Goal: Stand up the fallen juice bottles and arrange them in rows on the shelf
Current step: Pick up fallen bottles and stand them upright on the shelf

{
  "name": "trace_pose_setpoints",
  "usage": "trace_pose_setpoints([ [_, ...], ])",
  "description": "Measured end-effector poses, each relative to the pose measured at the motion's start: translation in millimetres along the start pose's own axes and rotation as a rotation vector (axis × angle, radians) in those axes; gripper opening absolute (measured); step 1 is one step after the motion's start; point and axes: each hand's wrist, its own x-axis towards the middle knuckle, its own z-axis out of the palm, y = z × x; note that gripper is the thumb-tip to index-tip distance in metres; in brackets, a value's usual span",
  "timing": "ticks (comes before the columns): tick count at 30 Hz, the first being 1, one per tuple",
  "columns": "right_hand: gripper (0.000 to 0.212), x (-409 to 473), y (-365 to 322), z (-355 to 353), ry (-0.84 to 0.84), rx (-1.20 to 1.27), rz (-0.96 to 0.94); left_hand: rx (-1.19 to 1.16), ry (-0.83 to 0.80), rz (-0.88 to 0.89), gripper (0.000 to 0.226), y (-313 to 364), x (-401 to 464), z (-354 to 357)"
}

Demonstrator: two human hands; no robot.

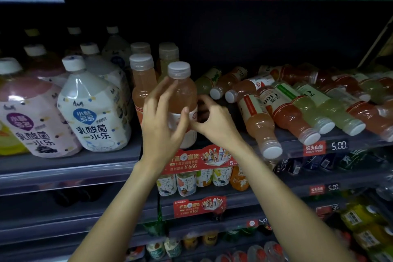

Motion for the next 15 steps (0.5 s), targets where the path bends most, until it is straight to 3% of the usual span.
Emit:
trace_pose_setpoints([
  [4, 0.046, -13, 9, 4, -0.008, 0.25, 0.025, 0.194, 0.057, 0.11, 0.057, -9, -1, -2],
  [7, 0.031, -11, 14, 2, 0.015, 0.22, -0.007, 0.396, 0.087, 0.097, 0.073, -16, -3, 5],
  [10, 0.031, 12, 16, -15, 0.13, -0.223, -0.123, 0.401, 0.077, 0.059, 0.077, -21, -5, 9],
  [13, 0.046, 47, 20, -19, 0.038, -0.655, -0.13, 0.37, 0.062, 0.036, 0.075, -23, -6, 9],
  [15, 0.059, 64, 26, -12, -0.045, -0.746, -0.116, 0.345, 0.039, 0.018, 0.075, -23, -7, 9],
])
